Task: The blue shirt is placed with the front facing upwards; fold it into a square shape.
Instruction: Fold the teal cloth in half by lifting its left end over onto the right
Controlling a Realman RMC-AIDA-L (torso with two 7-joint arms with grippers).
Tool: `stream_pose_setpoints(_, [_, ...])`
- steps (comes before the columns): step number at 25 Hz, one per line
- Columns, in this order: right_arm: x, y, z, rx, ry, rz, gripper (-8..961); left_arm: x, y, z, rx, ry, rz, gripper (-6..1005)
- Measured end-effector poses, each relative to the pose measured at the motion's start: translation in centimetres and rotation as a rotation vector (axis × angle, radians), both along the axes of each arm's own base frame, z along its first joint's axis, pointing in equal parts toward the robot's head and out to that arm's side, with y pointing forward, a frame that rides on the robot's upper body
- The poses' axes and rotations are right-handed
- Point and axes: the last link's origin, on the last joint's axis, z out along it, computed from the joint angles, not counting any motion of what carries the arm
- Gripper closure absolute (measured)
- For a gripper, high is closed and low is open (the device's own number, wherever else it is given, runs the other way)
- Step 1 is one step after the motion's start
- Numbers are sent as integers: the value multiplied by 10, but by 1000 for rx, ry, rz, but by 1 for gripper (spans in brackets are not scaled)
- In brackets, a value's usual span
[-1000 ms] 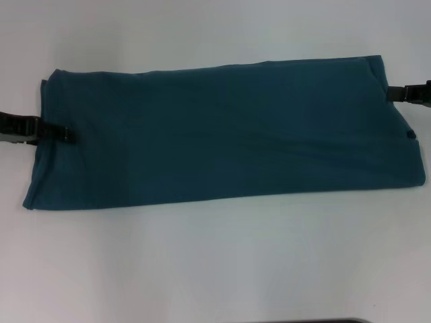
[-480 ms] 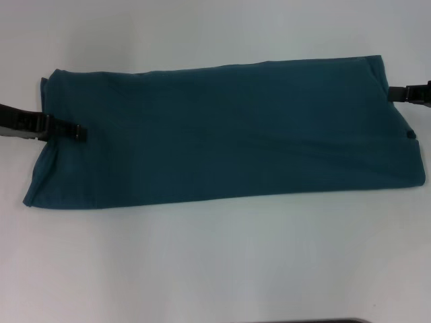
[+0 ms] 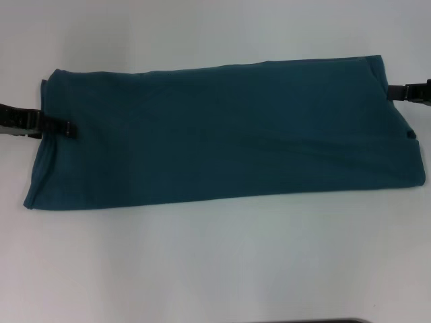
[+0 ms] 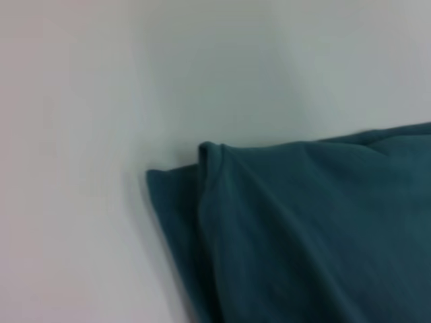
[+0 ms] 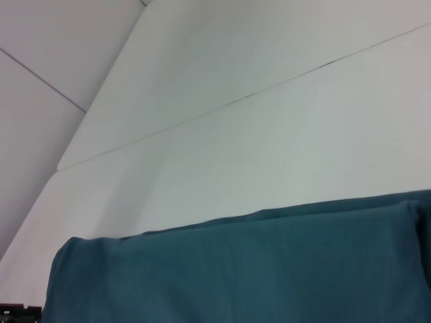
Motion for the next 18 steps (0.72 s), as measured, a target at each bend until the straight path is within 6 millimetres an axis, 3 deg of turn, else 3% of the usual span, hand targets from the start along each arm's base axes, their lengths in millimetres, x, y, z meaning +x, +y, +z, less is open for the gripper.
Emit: stream_pose_setpoints(18, [0,0,1,2,1,1,946,-2,1,-2,-3,23,13,156])
